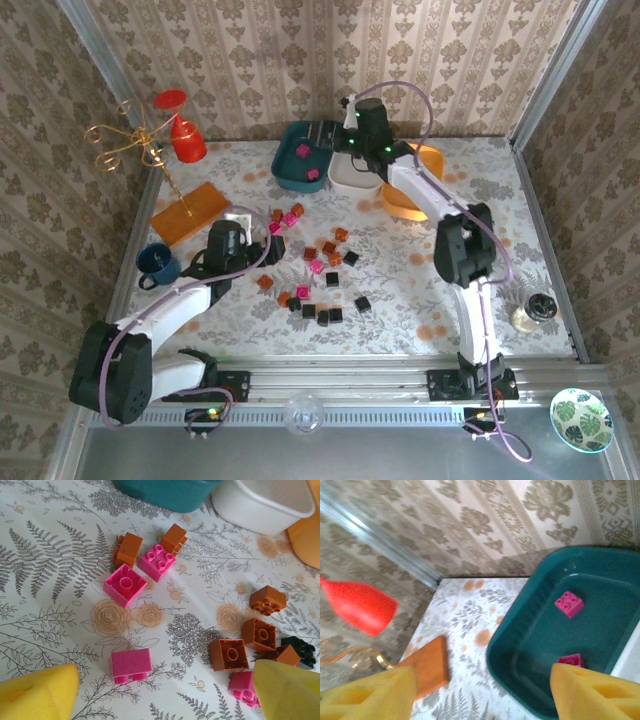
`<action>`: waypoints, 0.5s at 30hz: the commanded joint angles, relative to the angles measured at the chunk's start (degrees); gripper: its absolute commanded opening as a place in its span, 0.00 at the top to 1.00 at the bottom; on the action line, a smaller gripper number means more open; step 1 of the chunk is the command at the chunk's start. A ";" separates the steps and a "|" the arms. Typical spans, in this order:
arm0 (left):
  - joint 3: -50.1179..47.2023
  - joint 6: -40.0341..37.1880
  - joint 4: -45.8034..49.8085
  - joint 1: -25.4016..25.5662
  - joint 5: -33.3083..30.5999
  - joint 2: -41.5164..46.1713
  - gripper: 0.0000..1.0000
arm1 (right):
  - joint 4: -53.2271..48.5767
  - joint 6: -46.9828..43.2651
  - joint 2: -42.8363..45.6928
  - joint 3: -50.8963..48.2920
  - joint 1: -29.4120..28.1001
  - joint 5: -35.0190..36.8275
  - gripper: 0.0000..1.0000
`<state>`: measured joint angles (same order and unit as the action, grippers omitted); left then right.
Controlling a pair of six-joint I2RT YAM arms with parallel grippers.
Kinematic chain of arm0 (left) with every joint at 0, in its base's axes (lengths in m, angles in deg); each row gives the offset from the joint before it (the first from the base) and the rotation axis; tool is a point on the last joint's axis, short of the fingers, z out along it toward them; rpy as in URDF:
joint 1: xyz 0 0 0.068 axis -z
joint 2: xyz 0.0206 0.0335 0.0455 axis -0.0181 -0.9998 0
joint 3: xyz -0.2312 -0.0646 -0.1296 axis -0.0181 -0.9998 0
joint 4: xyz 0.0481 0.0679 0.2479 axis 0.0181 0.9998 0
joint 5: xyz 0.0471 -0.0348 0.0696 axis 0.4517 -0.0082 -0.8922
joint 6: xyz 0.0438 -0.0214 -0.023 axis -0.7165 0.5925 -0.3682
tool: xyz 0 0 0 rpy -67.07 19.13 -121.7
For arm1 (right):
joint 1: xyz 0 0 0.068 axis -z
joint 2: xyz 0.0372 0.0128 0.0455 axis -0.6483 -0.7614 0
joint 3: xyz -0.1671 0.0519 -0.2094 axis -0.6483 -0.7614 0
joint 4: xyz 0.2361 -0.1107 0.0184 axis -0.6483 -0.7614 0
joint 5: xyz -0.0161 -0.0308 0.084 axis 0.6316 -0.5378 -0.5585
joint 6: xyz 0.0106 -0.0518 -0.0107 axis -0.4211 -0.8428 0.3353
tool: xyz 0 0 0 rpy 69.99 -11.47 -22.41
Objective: Sort the legos into containers by color
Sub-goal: Pick up the lego from the middle-left of the table.
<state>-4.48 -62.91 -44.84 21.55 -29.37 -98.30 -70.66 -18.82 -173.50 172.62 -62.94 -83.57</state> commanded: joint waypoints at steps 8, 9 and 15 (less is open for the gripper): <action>11.72 -5.22 9.56 -0.47 -1.96 -15.41 0.15 | 0.29 -9.21 32.41 -38.24 -1.86 4.86 0.14; 12.69 -5.36 10.28 -0.44 -2.43 -16.96 0.17 | 0.12 -9.17 34.24 -41.04 -2.15 5.34 0.13; 17.55 -5.84 12.88 0.45 -5.31 -24.13 0.29 | -2.00 -8.87 39.58 -50.08 -2.62 6.49 0.11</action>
<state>10.62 -67.34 -35.61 21.44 -31.93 -120.64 -71.38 -26.34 -136.17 124.30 -65.23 -79.35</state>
